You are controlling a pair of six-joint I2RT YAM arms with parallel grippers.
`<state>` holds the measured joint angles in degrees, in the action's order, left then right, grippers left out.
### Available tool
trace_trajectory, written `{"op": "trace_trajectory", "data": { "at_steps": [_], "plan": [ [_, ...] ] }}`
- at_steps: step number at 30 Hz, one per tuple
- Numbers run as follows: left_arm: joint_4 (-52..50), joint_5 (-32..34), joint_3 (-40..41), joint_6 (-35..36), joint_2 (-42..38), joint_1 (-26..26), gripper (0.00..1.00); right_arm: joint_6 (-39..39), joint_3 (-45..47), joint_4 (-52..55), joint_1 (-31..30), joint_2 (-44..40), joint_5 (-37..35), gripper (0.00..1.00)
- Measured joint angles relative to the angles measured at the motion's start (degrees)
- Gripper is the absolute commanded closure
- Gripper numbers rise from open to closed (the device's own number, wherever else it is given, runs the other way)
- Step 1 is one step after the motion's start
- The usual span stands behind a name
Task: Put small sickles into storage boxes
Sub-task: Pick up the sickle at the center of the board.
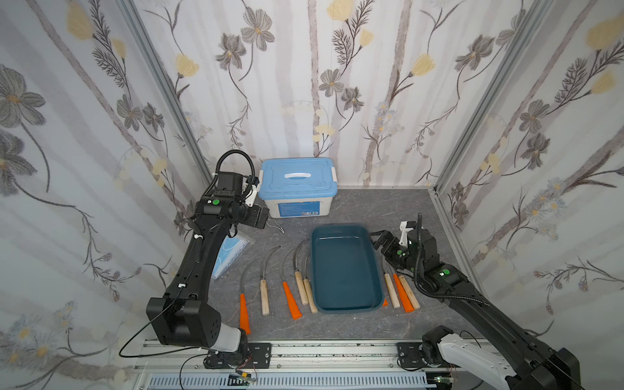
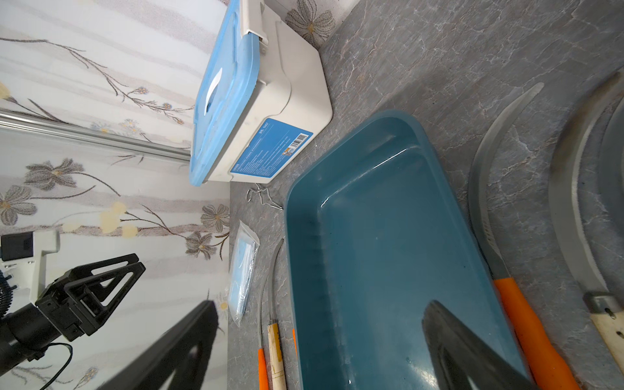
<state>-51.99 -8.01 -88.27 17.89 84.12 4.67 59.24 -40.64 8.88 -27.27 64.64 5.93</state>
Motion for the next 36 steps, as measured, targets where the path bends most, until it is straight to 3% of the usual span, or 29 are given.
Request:
{"op": "trace_trajectory", "data": {
  "at_steps": [5,9,19,36],
  "plan": [
    [-2.1,-1.4,-0.7,-1.4,0.6,0.1,0.00,-1.1,-5.2,7.8,0.3,1.7,-3.0,0.08],
    [-3.5,-2.8,-1.5,-1.3,1.3,0.2,0.00,-2.1,-7.9,16.6,2.0,2.7,-7.8,0.15],
    [-5.7,-6.8,-1.5,-0.5,1.1,0.6,0.00,-5.4,-7.3,32.7,6.7,10.4,-9.1,0.15],
    [-5.1,-9.0,4.1,-0.5,-3.5,0.7,0.00,-10.1,-4.8,38.6,11.5,16.3,-15.3,0.23]
  ]
}}
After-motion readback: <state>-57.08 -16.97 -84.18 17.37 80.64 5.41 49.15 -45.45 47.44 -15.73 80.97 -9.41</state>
